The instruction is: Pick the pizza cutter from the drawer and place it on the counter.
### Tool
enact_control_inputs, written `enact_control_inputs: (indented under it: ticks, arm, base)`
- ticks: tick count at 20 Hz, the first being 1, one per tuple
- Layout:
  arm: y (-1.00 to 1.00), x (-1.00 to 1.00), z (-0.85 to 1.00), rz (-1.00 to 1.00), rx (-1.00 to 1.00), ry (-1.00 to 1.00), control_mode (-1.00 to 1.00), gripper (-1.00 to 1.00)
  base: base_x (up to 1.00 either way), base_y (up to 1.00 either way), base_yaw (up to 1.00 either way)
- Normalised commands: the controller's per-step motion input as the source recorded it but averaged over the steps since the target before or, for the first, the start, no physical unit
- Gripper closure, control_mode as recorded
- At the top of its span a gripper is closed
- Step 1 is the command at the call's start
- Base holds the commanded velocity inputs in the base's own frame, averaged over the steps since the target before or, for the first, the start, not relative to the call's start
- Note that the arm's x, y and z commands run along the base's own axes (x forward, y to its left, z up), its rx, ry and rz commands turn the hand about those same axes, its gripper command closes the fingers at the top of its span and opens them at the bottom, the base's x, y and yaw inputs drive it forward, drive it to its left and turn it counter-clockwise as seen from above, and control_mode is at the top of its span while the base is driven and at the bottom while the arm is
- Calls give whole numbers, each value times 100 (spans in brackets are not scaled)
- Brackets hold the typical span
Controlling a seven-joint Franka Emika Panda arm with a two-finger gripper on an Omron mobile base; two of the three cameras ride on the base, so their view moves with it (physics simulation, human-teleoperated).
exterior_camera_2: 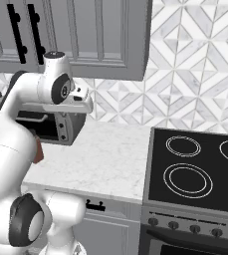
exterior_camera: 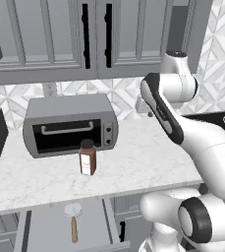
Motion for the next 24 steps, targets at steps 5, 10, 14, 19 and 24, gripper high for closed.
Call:
enact_control_inputs:
  ticks: [5,10,14,19,24]
  arm:
    - [27,-24,-11,0,0,-7,-100,-100]
    - [100,-18,-27,-6,0,-7,-100,-100]
    - [100,0,-34,-13,0,-9,-100,-100]
    - [100,0,-33,-13,0,-5,-100,-100]
    - [91,3,-22,-10,0,-1,-100,-100]
  base:
    - [0,0,0]
    - [0,0,0]
    - [0,0,0]
    - [0,0,0]
    - [0,0,0]
